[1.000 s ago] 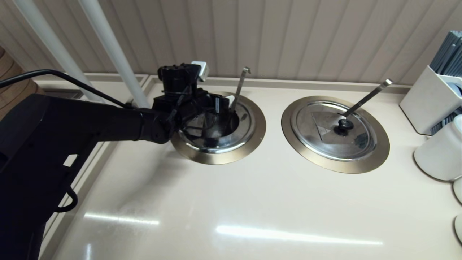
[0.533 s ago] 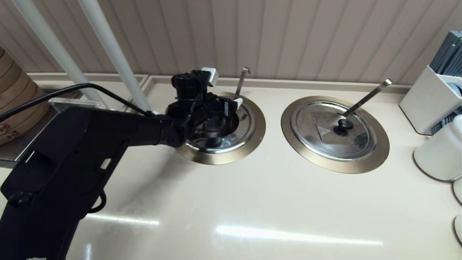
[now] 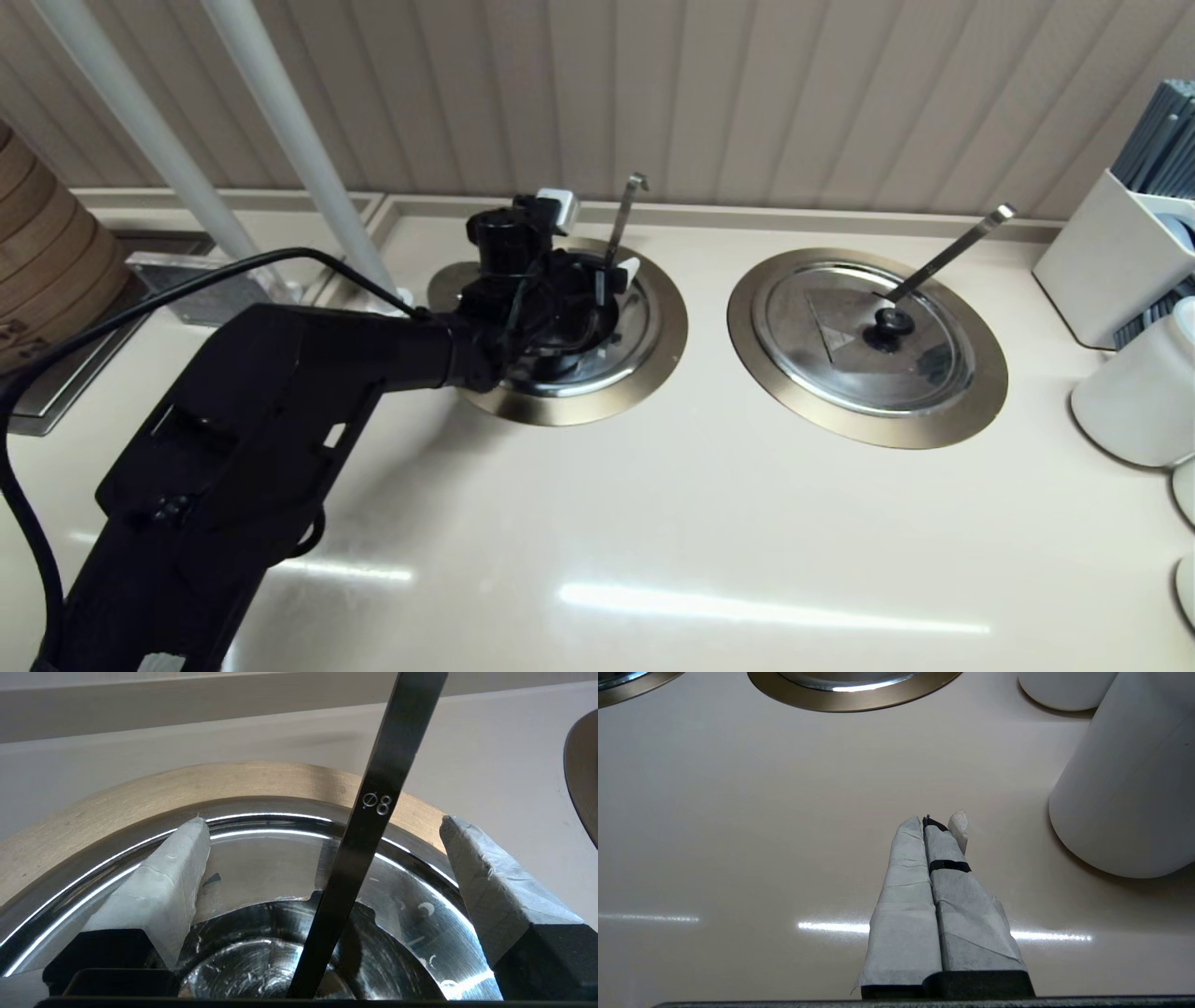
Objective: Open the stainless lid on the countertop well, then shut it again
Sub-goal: Stir with a spoon
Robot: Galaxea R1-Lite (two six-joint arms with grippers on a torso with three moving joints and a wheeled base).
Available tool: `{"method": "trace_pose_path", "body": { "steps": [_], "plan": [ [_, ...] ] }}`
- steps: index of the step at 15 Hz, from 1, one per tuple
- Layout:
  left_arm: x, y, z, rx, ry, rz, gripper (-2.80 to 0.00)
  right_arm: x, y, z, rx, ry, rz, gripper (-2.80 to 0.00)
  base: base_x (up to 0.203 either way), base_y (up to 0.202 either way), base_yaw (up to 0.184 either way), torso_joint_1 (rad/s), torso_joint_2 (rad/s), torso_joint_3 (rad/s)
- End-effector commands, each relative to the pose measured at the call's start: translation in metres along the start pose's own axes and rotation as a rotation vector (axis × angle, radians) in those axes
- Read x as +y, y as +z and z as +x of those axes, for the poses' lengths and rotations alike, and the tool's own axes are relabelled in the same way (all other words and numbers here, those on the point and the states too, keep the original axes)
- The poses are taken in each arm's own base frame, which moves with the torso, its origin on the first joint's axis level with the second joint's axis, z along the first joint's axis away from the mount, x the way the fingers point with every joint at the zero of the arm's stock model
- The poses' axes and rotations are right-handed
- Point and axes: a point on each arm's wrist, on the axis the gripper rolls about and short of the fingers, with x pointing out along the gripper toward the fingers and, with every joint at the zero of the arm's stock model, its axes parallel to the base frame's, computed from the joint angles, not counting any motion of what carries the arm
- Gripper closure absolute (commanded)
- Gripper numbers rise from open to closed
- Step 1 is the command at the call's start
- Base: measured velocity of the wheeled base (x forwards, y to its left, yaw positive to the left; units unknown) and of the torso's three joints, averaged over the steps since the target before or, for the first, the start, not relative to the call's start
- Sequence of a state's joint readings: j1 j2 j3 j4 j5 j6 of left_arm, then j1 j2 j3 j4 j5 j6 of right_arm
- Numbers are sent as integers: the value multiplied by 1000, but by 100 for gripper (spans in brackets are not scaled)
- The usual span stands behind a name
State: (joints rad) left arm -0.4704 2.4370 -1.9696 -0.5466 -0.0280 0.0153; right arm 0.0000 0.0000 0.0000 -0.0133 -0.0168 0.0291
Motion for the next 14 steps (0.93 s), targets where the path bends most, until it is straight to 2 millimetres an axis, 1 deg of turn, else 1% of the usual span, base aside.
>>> {"method": "trace_pose_path", "body": {
  "steps": [1,3,4,7,8,9,14],
  "plan": [
    [-1,-10,3,6,-8,0,-280,0,-1,0,4,0,0,0,0,0,0,0,0,0],
    [-1,-10,3,4,-17,-13,-280,0,-1,0,4,0,0,0,0,0,0,0,0,0],
    [-7,-10,4,3,-41,-37,-280,0,-1,0,4,0,0,0,0,0,0,0,0,0],
    [-11,-18,6,11,-54,-42,-280,0,-1,0,4,-1,0,0,0,0,0,0,0,0],
    [-11,-17,7,-1,-54,-41,-190,0,-1,0,4,0,0,0,0,0,0,0,0,0],
    [-11,-16,7,-12,-54,-42,0,0,-1,0,4,0,0,0,0,0,0,0,0,0],
    [-11,-12,6,-24,-54,-42,0,0,-1,0,4,0,0,0,0,0,0,0,0,0]
  ]
}}
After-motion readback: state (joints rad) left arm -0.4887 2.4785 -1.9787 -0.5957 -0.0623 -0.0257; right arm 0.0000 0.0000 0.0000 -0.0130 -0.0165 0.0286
